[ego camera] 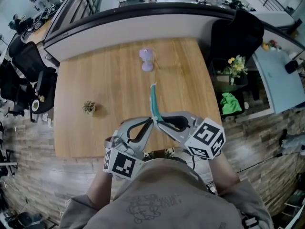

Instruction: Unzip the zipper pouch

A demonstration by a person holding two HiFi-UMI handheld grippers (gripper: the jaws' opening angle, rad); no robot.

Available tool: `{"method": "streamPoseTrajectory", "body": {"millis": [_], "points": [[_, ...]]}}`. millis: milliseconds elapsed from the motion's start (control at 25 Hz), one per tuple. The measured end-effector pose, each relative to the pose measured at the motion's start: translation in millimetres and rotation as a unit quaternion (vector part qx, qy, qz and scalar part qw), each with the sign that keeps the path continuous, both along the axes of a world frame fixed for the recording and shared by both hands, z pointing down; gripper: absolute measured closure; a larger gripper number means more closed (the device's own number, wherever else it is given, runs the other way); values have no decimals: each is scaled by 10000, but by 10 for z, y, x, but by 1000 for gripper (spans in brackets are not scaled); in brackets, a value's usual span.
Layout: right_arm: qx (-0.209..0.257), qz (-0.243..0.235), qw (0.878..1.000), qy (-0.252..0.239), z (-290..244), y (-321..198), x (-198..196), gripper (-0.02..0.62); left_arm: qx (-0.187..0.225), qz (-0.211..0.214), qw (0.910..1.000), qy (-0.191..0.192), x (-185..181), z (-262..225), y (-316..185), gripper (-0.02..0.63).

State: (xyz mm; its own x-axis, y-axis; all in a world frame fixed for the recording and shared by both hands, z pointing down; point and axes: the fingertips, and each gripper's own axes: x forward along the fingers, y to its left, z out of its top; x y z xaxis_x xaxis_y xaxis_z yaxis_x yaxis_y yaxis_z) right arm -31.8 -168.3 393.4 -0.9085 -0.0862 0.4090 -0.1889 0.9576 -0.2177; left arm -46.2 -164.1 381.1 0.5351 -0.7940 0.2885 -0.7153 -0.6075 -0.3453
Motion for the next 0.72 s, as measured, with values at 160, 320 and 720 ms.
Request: {"method": "streamPoseTrajectory", "body": {"millis": [160,320,720], "points": [[8,-43,10000,87,43,29,24,531,-108,124,9999,-49,22,48,11,594],[7,-104,9997,200,100,49,21,531,-213,267,9991,-235,38,113,-1,558],[257,-143,9982,525,214,50,-35,531,-334,510,9978,-268,87,171,38,595]]}}
